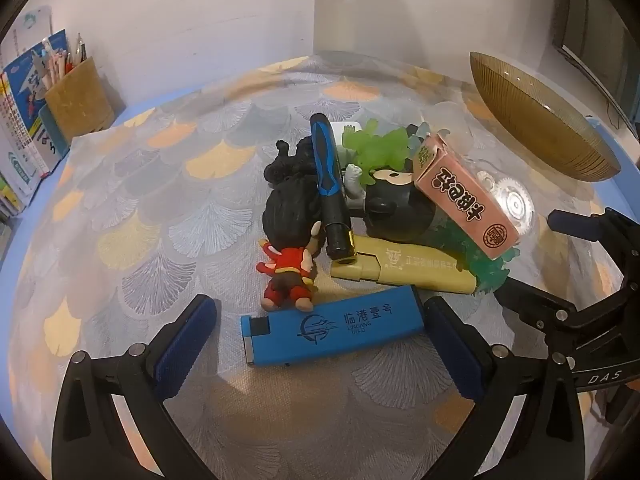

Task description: Organize rigid objects

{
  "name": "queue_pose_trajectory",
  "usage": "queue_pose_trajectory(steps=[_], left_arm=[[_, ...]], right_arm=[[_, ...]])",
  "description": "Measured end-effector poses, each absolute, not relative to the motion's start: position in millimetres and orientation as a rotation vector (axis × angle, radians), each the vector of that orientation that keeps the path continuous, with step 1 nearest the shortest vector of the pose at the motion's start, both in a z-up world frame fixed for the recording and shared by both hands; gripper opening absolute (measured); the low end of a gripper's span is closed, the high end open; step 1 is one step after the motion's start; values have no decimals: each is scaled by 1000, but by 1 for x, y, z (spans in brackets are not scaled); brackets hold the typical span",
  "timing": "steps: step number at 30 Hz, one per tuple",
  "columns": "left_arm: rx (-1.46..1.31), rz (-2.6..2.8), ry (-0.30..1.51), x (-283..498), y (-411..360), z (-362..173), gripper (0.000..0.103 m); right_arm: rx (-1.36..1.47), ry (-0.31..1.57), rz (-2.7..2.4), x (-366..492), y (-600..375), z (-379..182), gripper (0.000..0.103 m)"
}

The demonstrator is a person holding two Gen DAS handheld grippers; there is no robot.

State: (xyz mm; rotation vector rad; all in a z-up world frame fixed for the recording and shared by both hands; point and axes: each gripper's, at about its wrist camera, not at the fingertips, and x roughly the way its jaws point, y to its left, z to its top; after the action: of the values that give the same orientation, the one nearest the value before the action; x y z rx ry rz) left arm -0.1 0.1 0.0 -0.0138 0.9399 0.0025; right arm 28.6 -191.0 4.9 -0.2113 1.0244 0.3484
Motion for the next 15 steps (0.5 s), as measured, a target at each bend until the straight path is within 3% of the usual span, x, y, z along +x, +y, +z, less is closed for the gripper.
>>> queue_pose_trajectory(steps=[15], left_arm=[[-11,4,942,0,0,0,103]], right_arm=[[-177,1029,298,7,-202,4,103]])
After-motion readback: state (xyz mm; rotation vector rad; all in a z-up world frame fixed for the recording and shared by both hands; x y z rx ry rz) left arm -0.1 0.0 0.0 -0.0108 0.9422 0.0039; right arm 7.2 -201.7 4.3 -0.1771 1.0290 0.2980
